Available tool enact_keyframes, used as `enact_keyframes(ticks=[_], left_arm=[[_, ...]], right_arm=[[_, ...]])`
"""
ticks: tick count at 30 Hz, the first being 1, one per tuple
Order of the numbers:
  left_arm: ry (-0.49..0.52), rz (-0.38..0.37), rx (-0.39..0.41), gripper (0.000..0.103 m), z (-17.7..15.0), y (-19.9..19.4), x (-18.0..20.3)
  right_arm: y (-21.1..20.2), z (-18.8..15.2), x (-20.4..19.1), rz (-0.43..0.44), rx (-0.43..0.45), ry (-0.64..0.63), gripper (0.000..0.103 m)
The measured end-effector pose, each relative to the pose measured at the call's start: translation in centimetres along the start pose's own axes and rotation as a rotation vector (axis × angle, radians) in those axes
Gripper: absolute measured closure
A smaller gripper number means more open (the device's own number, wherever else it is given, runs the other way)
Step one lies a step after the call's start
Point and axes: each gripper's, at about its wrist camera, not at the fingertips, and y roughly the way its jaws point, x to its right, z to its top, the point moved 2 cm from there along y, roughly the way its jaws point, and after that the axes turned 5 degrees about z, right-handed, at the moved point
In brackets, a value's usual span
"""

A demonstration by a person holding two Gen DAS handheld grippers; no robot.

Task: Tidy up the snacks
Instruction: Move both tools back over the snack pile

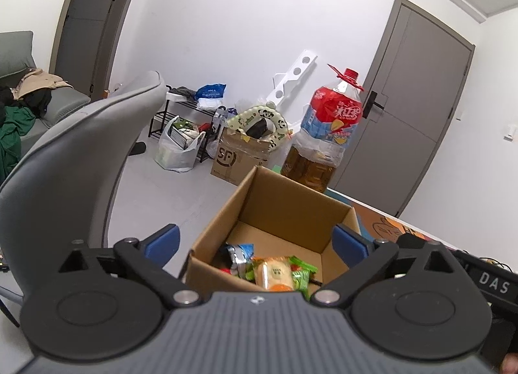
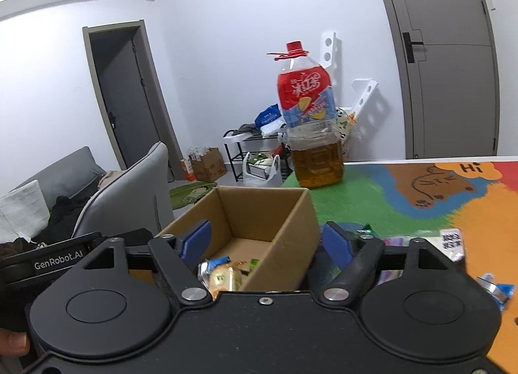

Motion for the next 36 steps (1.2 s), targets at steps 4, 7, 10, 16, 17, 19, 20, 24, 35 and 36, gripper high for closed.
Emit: enact_keyframes(ticks=[4,7,10,16,17,19,20,24,35,36], left_arm=[[-0.002,-0.005,-0.013,0.002,-0.5,-0.5,0.2],[-0.015,0.001,-0.023,0.002,-0.7,-0.8,0.3],[-0.005,-0.003,-0.036,0.002,-1.1,-1.2,0.9],[0.0,-0.02,-0.065,0.001,-2.0,-1.7,2.1],[0.01,-0.023,-0.062,0.001,-2.2,-1.9,2.4],[0.033,-0.034,-0.062,0.001,-2.5,-2.2,3.0],[0.04,-0.041,-0.066,0.001,-2.8,-2.4,3.4],[0.065,-0.054,-0.073,0.001,-3.6,-2.7,4.5],[0.111,-0.066,-0.106,0.001,-5.9,-2.5,6.5],[0.113,-0.066,-0.11,0.001,-6.2,-2.5,6.6]], right_arm=[[-1.2,-0.2,0.5,-0.018,0.001,-0.004,0.017],[-1.8,-0.3,0.9,-0.024,-0.007,-0.01,0.015],[-2.4,-0.4,1.3,-0.031,-0.007,-0.01,0.012],[-4.2,-0.4,2.7,-0.051,0.006,0.005,0.003],[-4.5,-0.4,2.8,-0.055,0.007,-0.001,0.003],[-5.1,-0.6,3.0,-0.068,0.012,-0.023,0.001],[-5.3,-0.7,3.1,-0.076,0.016,-0.026,0.0],[-6.0,-1.0,4.5,-0.099,0.019,0.006,0.0],[-7.1,-2.8,7.5,-0.149,0.005,0.049,0.0],[-7.2,-3.0,7.7,-0.151,0.003,0.052,0.0]])
